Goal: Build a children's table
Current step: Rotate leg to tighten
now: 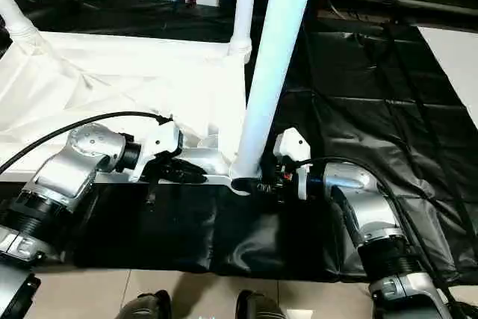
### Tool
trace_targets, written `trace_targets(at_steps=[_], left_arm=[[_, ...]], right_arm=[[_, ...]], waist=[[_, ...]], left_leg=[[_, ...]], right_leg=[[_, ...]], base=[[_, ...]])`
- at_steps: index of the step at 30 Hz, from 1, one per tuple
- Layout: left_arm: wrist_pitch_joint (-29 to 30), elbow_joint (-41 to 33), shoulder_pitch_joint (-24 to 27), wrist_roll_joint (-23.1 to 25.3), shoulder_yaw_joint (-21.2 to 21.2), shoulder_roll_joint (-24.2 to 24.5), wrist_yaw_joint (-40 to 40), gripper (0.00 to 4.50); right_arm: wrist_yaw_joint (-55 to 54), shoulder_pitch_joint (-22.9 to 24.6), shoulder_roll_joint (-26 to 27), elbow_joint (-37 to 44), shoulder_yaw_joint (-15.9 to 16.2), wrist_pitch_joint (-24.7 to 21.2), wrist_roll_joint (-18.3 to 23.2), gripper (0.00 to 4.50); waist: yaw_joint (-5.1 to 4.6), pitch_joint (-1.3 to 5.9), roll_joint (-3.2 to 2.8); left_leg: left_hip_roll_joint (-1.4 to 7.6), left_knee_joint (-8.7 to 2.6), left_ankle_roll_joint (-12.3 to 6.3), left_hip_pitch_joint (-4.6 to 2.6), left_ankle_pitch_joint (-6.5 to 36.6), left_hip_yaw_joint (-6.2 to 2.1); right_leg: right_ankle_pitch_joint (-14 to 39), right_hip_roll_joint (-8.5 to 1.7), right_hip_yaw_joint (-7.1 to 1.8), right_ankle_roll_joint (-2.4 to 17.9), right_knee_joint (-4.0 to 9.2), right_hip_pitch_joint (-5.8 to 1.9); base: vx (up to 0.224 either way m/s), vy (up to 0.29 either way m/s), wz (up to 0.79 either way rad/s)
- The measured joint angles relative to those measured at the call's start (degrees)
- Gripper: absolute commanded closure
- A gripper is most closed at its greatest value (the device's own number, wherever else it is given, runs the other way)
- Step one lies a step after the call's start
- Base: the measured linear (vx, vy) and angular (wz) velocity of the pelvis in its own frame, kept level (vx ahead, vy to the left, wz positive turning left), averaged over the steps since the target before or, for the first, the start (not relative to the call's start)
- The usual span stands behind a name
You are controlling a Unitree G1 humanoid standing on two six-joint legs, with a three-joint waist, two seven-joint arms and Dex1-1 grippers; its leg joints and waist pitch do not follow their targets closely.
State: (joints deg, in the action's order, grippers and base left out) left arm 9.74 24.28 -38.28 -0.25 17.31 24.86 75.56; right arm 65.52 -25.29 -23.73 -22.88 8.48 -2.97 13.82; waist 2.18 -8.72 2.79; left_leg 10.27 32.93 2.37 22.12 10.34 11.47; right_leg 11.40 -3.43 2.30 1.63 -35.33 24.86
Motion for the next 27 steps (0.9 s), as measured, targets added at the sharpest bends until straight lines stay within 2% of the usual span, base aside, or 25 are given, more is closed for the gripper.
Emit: trace_targets(at_steps=[4, 9, 13, 18, 24, 25, 26, 27], left_arm=[[-0.27, 1.12, -0.36, 0.3, -0.22, -0.78, -2.38, 4.5], [-0.03, 7.08, -3.3, 3.25, -1.7, -6.28, -13.75, 4.5], [-0.48, 12.24, -6.06, 5.04, -1.69, -10.07, -20.3, 4.5], [-2.84, 21.34, -10.46, 7.47, -1.52, -15.27, -28.78, 4.5], [-5.85, 23.57, -11.24, 8.46, -0.66, -15.85, -29.47, 4.5], [-6.37, 23.76, -11.26, 8.58, -0.61, -15.85, -29.45, 4.5], [-6.79, 23.99, -11.34, 8.72, -0.59, -15.87, -29.34, 4.5], [-7.45, 24.55, -11.58, 8.88, -0.56, -15.92, -29.06, 4.5]], right_arm=[[-4.33, 0.53, 2.36, -0.4, -1.18, -0.16, -0.24, 1.85], [-24.7, 0.48, 11.48, -3.61, -6.04, 1.05, -2.59, 1.86], [-38.44, -0.16, 17.41, -4.66, -8.15, 0.7, -4.59, 1.86], [-56.61, -3.89, 23.7, -8.45, -9.94, -0.21, -9.23, 1.86], [-58.11, -3.78, 24.27, -8.73, -10.56, 0.44, -9.37, 1.86], [-57.5, -3.62, 24.17, -8.7, -10.82, 0.92, -9.07, 1.51], [-57.21, -3.48, 24.02, -8.61, -10.89, 1.15, -8.95, 1.51], [-56.65, -3.25, 23.69, -8.39, -10.87, 1.25, -8.89, 1.3]], waist=[[-0.24, 0.04, 0.07], [-0.61, 0.08, 0.12], [-0.37, 0.11, 0.08], [-0.28, 0.12, 0.07], [-0.18, 0.16, 0.06], [-0.14, 0.15, 0.05], [-0.12, 0.15, 0.05], [-0.04, 0.15, 0.04]], left_leg=[[0.06, 0.26, 0.0, -0.03, 0.0, 0.0], [0.11, 0.68, 0.38, -0.15, 0.06, 0.0], [0.11, 0.57, 0.47, -0.34, 0.08, -0.02], [-0.07, 0.22, 0.49, -0.95, 0.08, -0.03], [-0.14, -0.03, 0.45, -1.01, 0.06, -0.03], [-0.14, -0.04, 0.45, -1.01, 0.06, -0.03], [-0.14, -0.07, 0.45, -1.0, 0.06, -0.03], [-0.14, -0.12, 0.44, -0.99, 0.06, -0.03]], right_leg=[[-0.07, 0.01, -0.02, 0.11, -0.19, -0.03], [-0.45, 0.0, -0.05, 0.45, -0.34, -0.12], [-0.76, 0.0, -0.01, 0.44, -0.03, -0.42], [-0.66, -0.08, -0.06, 0.05, 0.55, -1.16], [-0.79, -0.09, -0.06, 0.06, 1.08, -1.47], [-0.81, -0.09, -0.06, 0.06, 1.12, -1.48], [-0.84, -0.09, -0.06, 0.07, 1.15, -1.49], [-0.87, -0.09, -0.05, 0.07, 1.17, -1.49]], base=[[0.0, 0.0, 0.0], [0.0, 0.0, 0.0], [0.0, 0.0, 0.0], [0.0, 0.0, 0.0], [0.0, 0.0, 0.0], [0.0, 0.0, 0.0], [0.0, 0.0, 0.0], [0.0, 0.0, 0.0]])
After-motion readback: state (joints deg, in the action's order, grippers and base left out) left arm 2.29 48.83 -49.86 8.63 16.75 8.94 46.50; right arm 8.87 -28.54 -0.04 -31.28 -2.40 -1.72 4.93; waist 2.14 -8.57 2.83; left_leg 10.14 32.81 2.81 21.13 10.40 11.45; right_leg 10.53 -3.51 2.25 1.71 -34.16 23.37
